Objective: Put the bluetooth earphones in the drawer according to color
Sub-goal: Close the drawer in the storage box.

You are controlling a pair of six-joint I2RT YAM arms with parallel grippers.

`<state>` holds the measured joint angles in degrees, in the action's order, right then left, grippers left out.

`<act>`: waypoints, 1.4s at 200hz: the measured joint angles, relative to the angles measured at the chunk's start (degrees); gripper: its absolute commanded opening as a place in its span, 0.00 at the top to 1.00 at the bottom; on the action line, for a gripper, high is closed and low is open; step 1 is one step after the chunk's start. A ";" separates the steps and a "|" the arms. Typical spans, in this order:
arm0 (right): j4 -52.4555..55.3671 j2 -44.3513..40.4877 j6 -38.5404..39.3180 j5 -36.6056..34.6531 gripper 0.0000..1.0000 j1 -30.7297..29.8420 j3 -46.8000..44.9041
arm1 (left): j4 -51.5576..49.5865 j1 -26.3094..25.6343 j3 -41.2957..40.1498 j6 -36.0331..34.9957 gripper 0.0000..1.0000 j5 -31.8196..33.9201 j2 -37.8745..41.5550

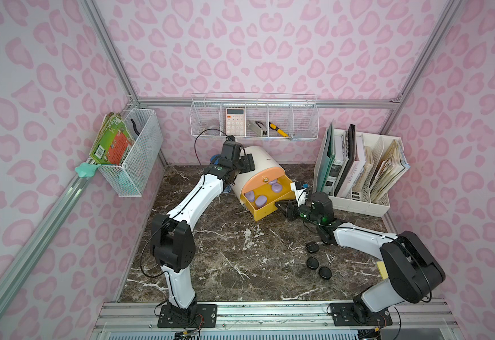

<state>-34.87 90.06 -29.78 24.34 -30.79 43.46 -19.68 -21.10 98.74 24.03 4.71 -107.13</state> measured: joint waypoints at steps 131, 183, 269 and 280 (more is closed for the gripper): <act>-15.91 14.60 -10.01 1.88 0.71 1.05 6.14 | 3.15 -2.34 -0.26 0.61 0.15 1.68 -1.07; -19.34 17.88 -12.39 0.28 0.71 1.14 8.26 | 3.69 -3.63 -0.48 1.31 0.15 2.03 -1.18; -20.68 19.52 -13.25 1.79 0.71 2.51 9.77 | 3.52 -4.92 -1.92 2.60 0.15 1.75 0.20; -20.70 19.54 -13.27 1.88 0.71 2.67 9.70 | 3.50 -5.01 -2.19 2.64 0.15 1.75 0.44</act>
<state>-55.57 109.60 -43.05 26.22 -28.12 53.17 -16.19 -26.11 96.55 26.68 6.46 -106.69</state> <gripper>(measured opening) 0.288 0.851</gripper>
